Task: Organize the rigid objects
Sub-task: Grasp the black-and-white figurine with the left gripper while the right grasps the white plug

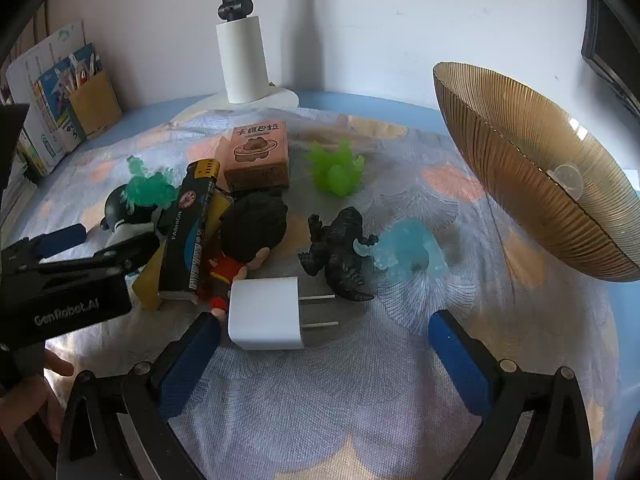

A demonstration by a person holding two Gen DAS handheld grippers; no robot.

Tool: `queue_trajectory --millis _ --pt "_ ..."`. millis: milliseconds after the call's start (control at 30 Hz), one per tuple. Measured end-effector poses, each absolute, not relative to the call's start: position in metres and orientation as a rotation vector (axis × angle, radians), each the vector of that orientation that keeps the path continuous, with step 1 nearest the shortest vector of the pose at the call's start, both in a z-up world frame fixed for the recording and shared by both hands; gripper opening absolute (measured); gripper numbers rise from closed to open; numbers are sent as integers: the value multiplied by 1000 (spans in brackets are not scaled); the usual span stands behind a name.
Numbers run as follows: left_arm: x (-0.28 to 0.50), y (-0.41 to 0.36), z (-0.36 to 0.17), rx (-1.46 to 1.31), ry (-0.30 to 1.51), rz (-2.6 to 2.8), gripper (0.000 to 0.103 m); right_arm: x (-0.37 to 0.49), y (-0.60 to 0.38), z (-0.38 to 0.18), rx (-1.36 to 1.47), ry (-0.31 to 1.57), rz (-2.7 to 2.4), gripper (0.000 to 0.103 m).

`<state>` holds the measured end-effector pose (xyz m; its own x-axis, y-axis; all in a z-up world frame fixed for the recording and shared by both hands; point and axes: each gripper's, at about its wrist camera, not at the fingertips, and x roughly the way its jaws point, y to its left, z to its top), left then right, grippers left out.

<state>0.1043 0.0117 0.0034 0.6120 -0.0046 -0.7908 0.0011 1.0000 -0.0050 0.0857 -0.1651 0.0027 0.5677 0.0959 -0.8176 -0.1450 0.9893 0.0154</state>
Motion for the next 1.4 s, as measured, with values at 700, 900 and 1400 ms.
queue_trajectory --millis 700,900,1400 --pt "113 6 8 -21 871 20 64 77 -187 14 119 873 194 48" --pt "111 8 10 -30 856 11 52 74 -187 18 133 853 230 48" --pt "86 29 26 -99 733 53 51 50 -184 36 151 719 330 48"
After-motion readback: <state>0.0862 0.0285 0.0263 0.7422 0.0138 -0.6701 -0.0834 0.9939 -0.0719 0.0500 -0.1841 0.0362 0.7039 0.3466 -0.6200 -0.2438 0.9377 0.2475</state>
